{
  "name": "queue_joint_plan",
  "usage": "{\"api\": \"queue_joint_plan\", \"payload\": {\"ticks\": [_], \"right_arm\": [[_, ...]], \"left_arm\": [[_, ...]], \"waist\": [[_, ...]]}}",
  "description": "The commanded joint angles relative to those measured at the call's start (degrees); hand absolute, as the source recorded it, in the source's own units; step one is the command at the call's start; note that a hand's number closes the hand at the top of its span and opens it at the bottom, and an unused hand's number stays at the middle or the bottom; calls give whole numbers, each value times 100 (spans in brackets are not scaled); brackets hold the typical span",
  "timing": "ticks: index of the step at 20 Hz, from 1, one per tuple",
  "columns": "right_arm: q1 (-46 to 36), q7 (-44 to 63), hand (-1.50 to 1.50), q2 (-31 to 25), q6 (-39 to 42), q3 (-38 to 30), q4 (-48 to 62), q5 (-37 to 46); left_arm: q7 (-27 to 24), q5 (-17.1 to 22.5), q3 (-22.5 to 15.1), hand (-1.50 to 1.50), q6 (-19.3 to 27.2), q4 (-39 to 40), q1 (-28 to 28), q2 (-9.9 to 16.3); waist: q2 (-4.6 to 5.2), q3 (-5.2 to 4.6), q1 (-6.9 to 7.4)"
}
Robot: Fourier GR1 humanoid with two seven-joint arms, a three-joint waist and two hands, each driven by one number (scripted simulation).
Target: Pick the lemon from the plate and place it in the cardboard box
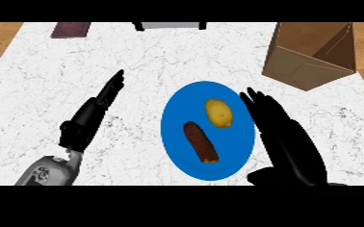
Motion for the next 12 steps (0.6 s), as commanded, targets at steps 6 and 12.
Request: {"api": "queue_joint_plan", "payload": {"ticks": [6, 12], "right_arm": [[-742, 2157, -150, 1141, 1654, -361, -634, -540], [-908, 2067, -150, 1944, 1740, -247, 124, -10]], "left_arm": [[266, -62, 82, 0, -336, 318, -512, -403], [-4, -303, 329, 0, -557, 496, -361, -452]], "waist": [[89, 33, 226], [89, 34, 241]]}}
